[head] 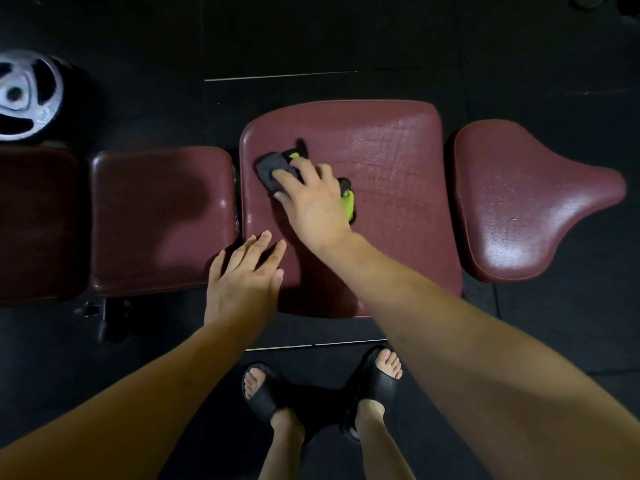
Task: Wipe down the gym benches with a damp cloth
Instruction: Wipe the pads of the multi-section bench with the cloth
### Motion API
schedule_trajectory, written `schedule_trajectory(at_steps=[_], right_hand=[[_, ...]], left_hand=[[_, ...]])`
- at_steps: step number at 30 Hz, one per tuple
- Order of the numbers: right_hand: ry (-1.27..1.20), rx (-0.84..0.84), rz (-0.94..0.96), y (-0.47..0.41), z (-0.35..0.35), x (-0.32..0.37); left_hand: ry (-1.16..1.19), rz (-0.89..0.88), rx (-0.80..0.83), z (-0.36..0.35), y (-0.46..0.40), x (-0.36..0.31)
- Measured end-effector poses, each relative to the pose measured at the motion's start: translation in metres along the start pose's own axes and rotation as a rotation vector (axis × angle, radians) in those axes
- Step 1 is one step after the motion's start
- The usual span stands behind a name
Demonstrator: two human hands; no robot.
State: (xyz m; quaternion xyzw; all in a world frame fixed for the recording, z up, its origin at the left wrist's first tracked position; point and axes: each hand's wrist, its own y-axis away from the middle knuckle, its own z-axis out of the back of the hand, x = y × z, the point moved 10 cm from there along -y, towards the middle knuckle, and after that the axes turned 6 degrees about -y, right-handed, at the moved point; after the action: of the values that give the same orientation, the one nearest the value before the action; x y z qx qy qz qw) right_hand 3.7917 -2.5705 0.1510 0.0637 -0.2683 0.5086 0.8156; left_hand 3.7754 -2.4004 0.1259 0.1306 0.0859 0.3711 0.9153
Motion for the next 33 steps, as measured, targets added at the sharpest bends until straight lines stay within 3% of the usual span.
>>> schedule_trajectory(at_steps=[2,4,8,12,14,17,20,22,25,28,30,33], right_hand=[[-0.001,0.020,0.107,0.002,0.010,-0.013],[0.064,-0.041,0.020,0.007,0.033,-0.070],[0.118,-0.207,-0.454,0.046,0.086,-0.205],[0.093,-0.243,-0.821,0.053,0.080,-0.197],[0.068,-0.222,-0.723,0.032,0.062,-0.142],[0.063,-0.102,-0.243,0.008,0.020,-0.040],[0.064,0.014,0.065,0.006,0.010,-0.027],[0.118,-0.011,0.003,0.014,0.028,-0.072],[0.090,-0.144,-0.348,0.039,0.059,-0.143],[0.101,-0.185,-0.638,0.044,0.053,-0.134],[0.144,-0.165,-0.615,0.032,0.038,-0.100],[0.108,-0.069,-0.244,0.020,0.005,-0.020]], left_hand=[[-0.001,-0.003,0.018,-0.002,0.000,-0.001],[0.000,-0.002,0.009,0.000,0.000,0.000],[0.005,-0.005,0.017,-0.004,0.001,-0.001],[0.025,0.008,-0.022,-0.003,0.002,0.000],[0.021,0.002,-0.029,-0.004,0.001,0.000],[0.009,-0.008,-0.037,-0.002,0.001,0.000],[0.026,-0.019,-0.048,0.001,0.001,-0.001],[0.047,-0.035,-0.078,0.006,0.002,0.000],[0.070,-0.073,-0.102,0.007,0.002,0.002],[0.084,-0.044,-0.124,0.011,0.005,0.016],[0.088,0.004,-0.142,0.014,0.009,0.031],[0.066,0.005,-0.125,0.015,0.014,0.046]])
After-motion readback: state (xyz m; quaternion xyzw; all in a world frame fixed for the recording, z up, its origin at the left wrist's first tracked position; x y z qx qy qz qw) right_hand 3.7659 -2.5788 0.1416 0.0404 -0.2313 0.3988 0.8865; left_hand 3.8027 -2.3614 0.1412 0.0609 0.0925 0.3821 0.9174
